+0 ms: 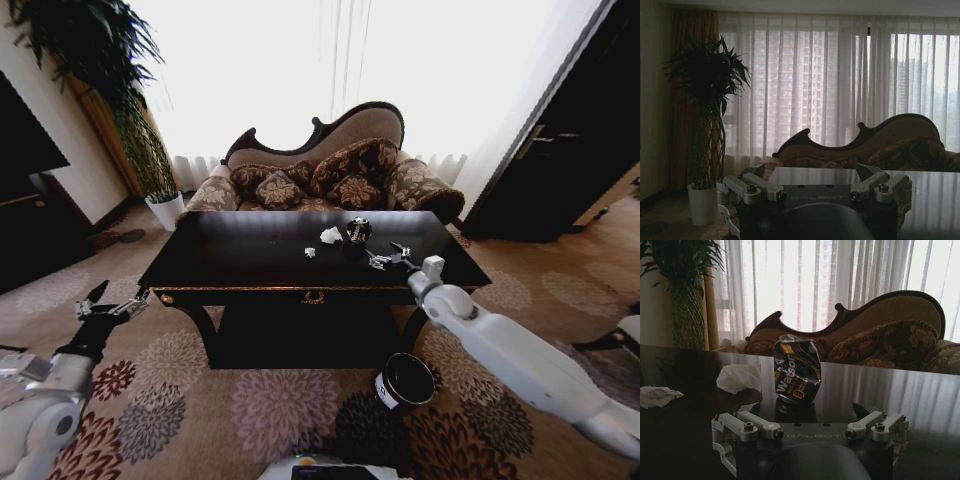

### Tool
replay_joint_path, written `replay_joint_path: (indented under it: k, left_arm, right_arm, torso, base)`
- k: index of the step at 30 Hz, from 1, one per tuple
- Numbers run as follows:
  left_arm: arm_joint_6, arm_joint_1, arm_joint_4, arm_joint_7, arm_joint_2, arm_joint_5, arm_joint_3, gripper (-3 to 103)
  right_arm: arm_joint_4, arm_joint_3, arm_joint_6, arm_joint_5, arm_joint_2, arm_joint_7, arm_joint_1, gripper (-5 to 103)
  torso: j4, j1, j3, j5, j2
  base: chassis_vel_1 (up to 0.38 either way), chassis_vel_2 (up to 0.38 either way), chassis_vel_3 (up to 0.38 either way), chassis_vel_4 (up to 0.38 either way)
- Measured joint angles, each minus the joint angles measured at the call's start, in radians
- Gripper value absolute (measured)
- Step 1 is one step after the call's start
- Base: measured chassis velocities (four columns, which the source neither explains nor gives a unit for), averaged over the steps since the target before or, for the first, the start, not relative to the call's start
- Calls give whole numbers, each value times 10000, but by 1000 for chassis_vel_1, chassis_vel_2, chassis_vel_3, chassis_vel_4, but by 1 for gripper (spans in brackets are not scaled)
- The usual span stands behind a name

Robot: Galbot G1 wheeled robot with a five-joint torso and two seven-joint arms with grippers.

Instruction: Move to the front of the table and place the trash on the table into the trash bin.

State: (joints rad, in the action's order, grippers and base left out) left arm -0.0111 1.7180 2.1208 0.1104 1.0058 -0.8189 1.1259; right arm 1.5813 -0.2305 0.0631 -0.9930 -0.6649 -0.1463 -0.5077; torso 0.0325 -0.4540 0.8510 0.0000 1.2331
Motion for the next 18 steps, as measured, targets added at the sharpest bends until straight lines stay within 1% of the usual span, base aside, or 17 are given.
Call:
replay_joint_path:
  k: [3, 4, 8, 9, 14, 18]
  left_arm:
    - [0, 0, 0, 0, 0, 0, 0, 100]
    - [0, 0, 0, 0, 0, 0, 0, 100]
    - [0, 0, 0, 0, 0, 0, 0, 100]
    - [0, 0, 0, 0, 0, 0, 0, 100]
    - [0, 0, -1, 0, 0, 0, 0, 100]
    - [0, 0, -1, 0, 0, 0, 0, 100]
  right_arm:
    - [-628, -436, -36, 78, -290, 133, 536, 100]
    - [-628, -436, -36, 78, -290, 133, 536, 100]
    - [-1360, -966, -122, 143, -697, 282, 1494, 100]
    - [-1360, -966, -122, 143, -697, 282, 1494, 100]
    - [-2071, -1493, -208, 113, -1023, 496, 2634, 100]
    - [-2354, -1751, -235, 105, -1203, 551, 3027, 100]
  torso:
    - [1, 0, 0, -2, 0]
    - [1, 0, 0, -2, 0]
    - [0, 0, 0, -3, 0]
    - [0, 0, 0, -3, 0]
    - [-2, 0, -1, -5, 0]
    - [-1, 0, -1, -4, 0]
  base:
    - [0, 0, 0, 0]
    - [0, 0, 0, 0]
    - [0, 0, 0, 0]
    - [0, 0, 0, 0]
    - [0, 0, 0, 0]
    - [0, 0, 0, 0]
